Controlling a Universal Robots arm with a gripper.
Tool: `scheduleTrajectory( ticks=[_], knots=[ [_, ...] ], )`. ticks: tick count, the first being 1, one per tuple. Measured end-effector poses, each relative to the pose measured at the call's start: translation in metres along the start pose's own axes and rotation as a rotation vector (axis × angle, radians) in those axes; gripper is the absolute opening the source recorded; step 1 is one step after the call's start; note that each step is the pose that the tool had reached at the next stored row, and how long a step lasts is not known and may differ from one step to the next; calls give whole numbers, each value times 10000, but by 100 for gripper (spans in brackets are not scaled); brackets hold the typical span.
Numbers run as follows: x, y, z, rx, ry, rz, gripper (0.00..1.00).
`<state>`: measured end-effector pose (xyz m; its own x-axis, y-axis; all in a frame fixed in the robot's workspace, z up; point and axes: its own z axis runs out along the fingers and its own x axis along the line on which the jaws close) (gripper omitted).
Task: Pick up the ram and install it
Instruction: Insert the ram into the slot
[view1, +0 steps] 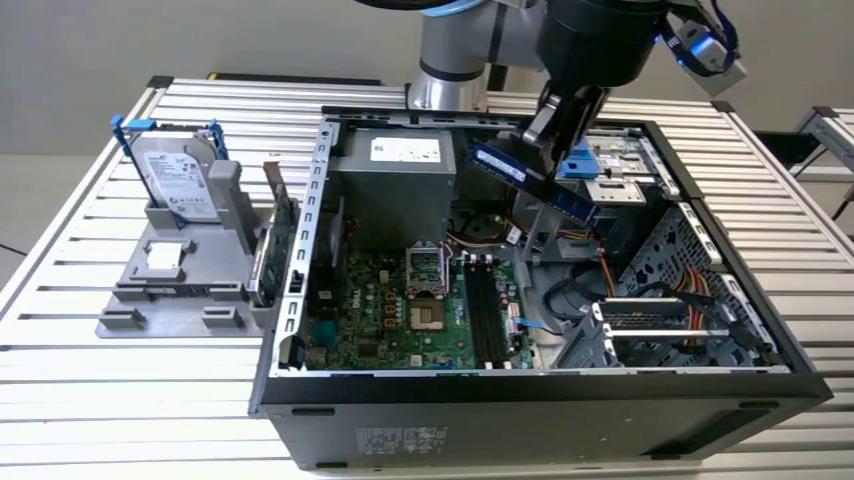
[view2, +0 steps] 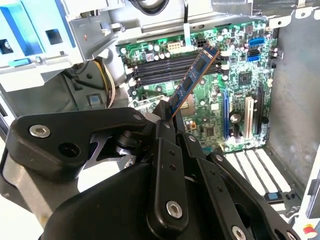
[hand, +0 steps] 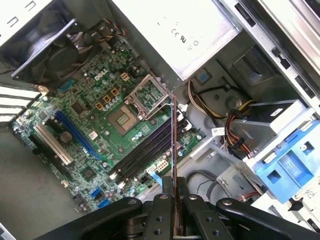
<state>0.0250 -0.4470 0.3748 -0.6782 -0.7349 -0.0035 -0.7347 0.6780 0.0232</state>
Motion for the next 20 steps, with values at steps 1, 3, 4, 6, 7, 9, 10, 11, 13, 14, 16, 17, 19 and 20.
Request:
scheduleTrajectory(
  ticks=[1, 3, 4, 6, 7, 9, 10, 11, 13, 14, 16, 17, 19, 20],
  knots=[
    [0, 0, 0, 0, -2, 62, 0],
    [0, 0, 0, 1, -5, 184, 0],
    [0, 0, 0, 1, -6, 243, 0],
    [0, 0, 0, 2, -8, 361, 0],
    [0, 0, 0, 1, -9, 419, 0],
    [0, -1, 0, 2, -13, 550, 0],
    [0, -1, 0, 2, -15, 626, 0],
    [0, -1, 0, 2, -16, 694, 0],
    [0, -1, 0, 3, -20, 844, 0],
    [0, 0, 0, 3, -21, 917, 0],
    [0, -1, 0, 4, -24, 1064, 0],
    [0, -1, 0, 4, -26, 1135, 0],
    [-1, -1, 1, 4, -30, 1283, 0],
    [-1, -1, 1, 4, -32, 1359, 0]
  ],
)
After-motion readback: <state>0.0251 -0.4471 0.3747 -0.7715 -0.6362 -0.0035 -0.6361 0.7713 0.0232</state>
